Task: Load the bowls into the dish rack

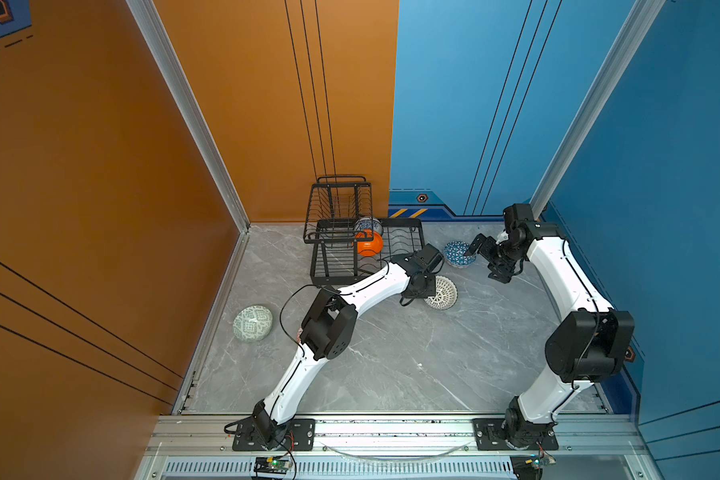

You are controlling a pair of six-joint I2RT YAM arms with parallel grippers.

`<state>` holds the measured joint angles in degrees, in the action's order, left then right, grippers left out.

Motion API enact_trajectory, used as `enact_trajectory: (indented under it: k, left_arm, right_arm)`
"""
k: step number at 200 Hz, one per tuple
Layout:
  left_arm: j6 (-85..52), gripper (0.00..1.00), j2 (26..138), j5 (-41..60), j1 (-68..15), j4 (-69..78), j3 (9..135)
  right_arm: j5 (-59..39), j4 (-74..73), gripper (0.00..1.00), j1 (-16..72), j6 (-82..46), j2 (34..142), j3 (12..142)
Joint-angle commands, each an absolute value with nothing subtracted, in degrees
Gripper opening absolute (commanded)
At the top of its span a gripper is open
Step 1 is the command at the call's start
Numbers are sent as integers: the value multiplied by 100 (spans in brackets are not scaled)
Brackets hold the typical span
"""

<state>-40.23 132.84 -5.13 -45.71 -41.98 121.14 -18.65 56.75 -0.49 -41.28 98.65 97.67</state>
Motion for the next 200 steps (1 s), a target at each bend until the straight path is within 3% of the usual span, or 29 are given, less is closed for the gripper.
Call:
enact_trajectory:
  k: [1,46,87,157,200]
  left_arm:
    - [-3737,0,12595,-1726,-4466,-4052,12830]
    - [-3065,0,12511,-2736,-4378,-3324,13534]
    - [-2732,0,12530,-2755,-4318,-2599,13712]
    - [-594,0,12161,-4419,-4567,596,12145]
    - [155,0,12313,-4738,-4612,1405,12056]
  right_arm:
    - [-2175,5398,100,-80,-4725,9814,10250]
    - [-2469,4478,100,0,-5783,9666,10959]
    - [-2696,4227,100,91,-6444,9782,11504]
    - [-2782,3334,100,502,-7552,9900,11768]
    - [-2813,3079,100,648,-7879,10051,11601]
